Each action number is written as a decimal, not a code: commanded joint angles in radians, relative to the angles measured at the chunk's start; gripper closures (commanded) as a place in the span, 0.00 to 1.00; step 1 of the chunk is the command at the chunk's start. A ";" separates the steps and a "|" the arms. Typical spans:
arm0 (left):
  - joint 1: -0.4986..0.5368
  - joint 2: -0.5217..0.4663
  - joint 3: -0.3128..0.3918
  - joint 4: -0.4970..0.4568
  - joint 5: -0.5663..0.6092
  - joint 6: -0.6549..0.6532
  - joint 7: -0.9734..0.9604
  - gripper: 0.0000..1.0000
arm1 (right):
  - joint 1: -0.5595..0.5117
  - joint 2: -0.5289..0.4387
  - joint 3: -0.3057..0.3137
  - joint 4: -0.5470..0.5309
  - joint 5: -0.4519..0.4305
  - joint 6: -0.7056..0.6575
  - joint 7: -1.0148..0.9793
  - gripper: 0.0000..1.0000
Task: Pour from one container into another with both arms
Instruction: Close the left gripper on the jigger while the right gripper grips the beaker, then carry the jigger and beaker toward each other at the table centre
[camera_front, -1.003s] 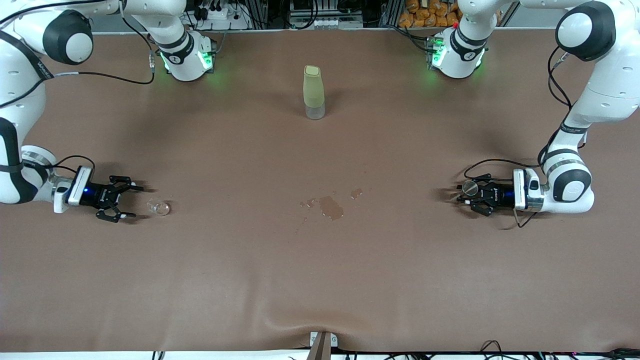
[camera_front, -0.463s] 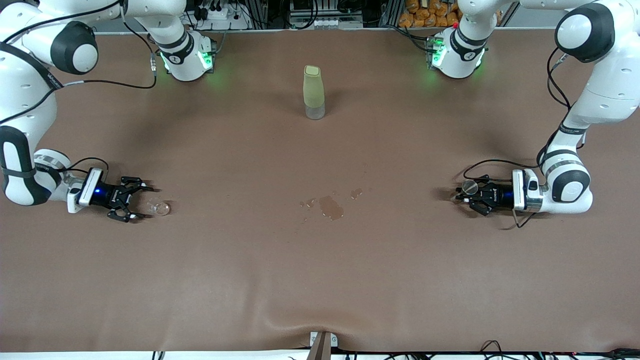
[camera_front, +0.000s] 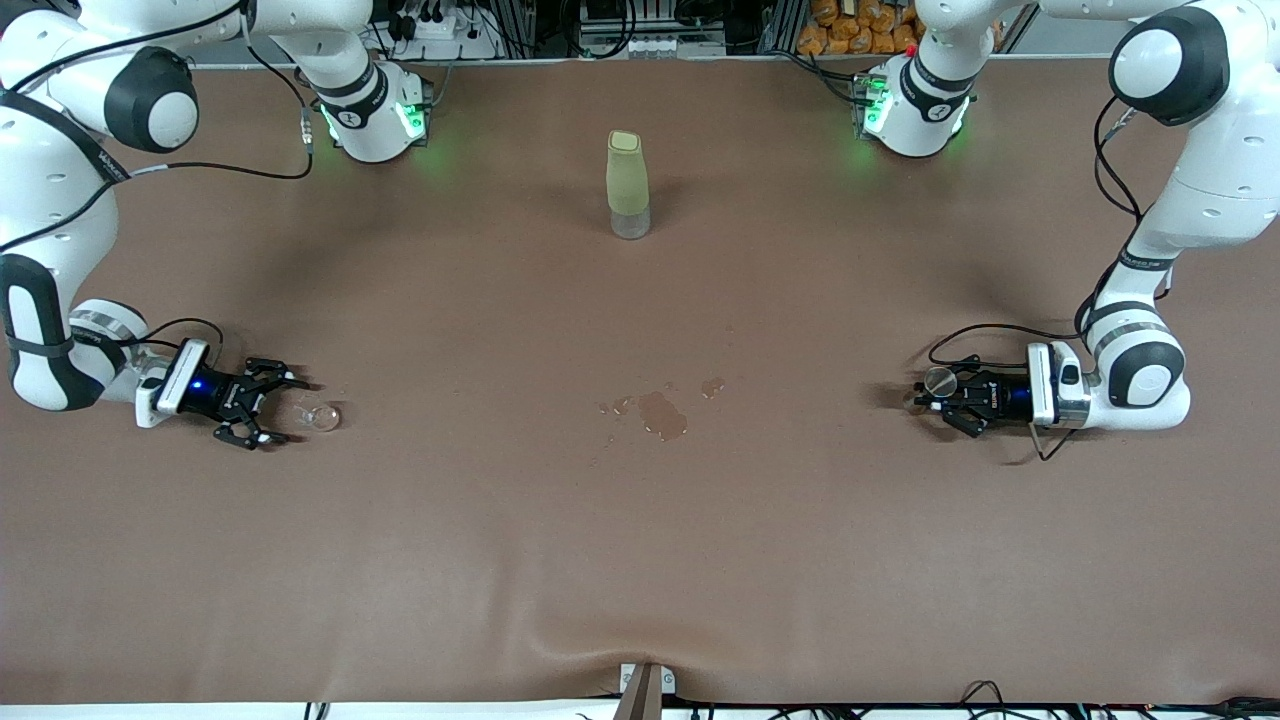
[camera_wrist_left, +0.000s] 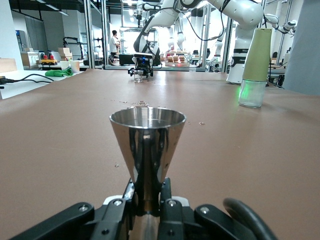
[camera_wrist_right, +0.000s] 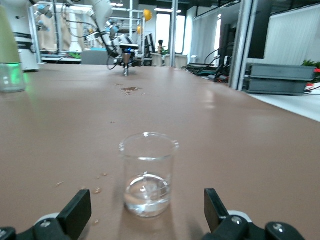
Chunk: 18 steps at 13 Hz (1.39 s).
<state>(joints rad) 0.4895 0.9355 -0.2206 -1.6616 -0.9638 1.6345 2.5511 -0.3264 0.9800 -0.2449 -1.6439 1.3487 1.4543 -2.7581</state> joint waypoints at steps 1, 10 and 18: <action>-0.025 0.014 0.003 0.017 -0.022 0.004 0.011 1.00 | 0.013 0.017 -0.002 -0.014 0.046 -0.005 -0.137 0.00; -0.176 -0.046 -0.109 0.023 -0.055 0.014 -0.198 1.00 | 0.096 0.020 0.003 -0.040 0.122 0.012 -0.137 0.00; -0.420 -0.038 -0.108 0.037 -0.237 0.142 -0.239 1.00 | 0.109 0.020 0.003 -0.040 0.122 0.005 -0.126 1.00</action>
<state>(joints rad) 0.1203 0.9106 -0.3378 -1.6180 -1.1489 1.7486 2.3388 -0.2274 0.9994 -0.2373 -1.6627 1.4443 1.4639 -2.7579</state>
